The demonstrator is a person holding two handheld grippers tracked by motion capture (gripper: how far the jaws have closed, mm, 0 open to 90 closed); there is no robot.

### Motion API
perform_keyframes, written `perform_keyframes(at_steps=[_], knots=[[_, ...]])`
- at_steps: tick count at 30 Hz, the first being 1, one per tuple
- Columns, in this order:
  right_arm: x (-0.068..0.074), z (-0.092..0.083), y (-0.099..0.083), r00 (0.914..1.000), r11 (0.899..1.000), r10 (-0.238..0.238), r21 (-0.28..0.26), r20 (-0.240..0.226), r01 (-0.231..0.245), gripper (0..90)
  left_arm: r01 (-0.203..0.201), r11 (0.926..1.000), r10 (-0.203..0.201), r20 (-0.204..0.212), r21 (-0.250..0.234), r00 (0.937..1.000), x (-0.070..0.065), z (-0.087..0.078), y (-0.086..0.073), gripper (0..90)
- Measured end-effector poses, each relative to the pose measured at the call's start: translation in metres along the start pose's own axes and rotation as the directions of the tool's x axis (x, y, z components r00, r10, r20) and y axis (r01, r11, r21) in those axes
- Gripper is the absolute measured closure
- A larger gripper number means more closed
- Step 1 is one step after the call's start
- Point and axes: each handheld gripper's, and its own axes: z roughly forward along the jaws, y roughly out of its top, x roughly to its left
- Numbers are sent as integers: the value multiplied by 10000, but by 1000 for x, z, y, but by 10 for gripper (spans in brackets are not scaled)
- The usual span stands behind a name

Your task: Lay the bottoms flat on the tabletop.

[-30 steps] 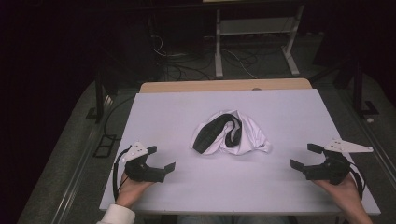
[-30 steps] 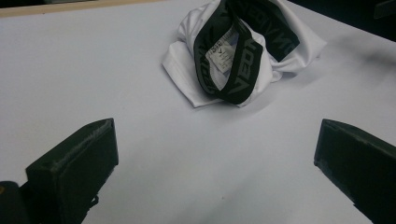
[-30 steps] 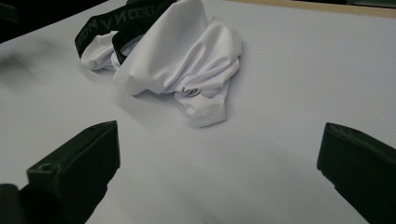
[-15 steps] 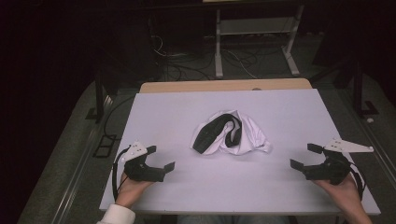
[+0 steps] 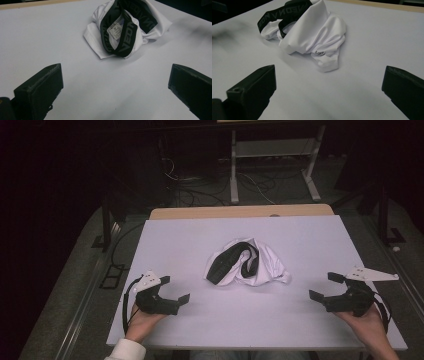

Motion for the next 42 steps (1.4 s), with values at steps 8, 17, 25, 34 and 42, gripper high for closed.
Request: perform_keyframes(at_steps=[8,17,25,34,42], knots=[[2,0,19,10000,10000,-6,25,-99,6,0,-379,9991,379,13,203,9993,-3,3,15,0],[3,6,32,9995,10000,16,35,-326,-15,0,-755,9969,752,134,227,9971,-7,6,31,0],[3,12,39,9989,9999,-24,109,-458,29,0,-818,9961,815,133,317,9966,-3,8,39,0],[7,20,49,9978,9996,-210,181,-622,222,0,-732,9968,724,255,310,9970,1,14,47,0],[10,32,60,9961,9985,-414,331,-784,441,0,-582,9979,570,395,279,9976,3,24,53,0]])
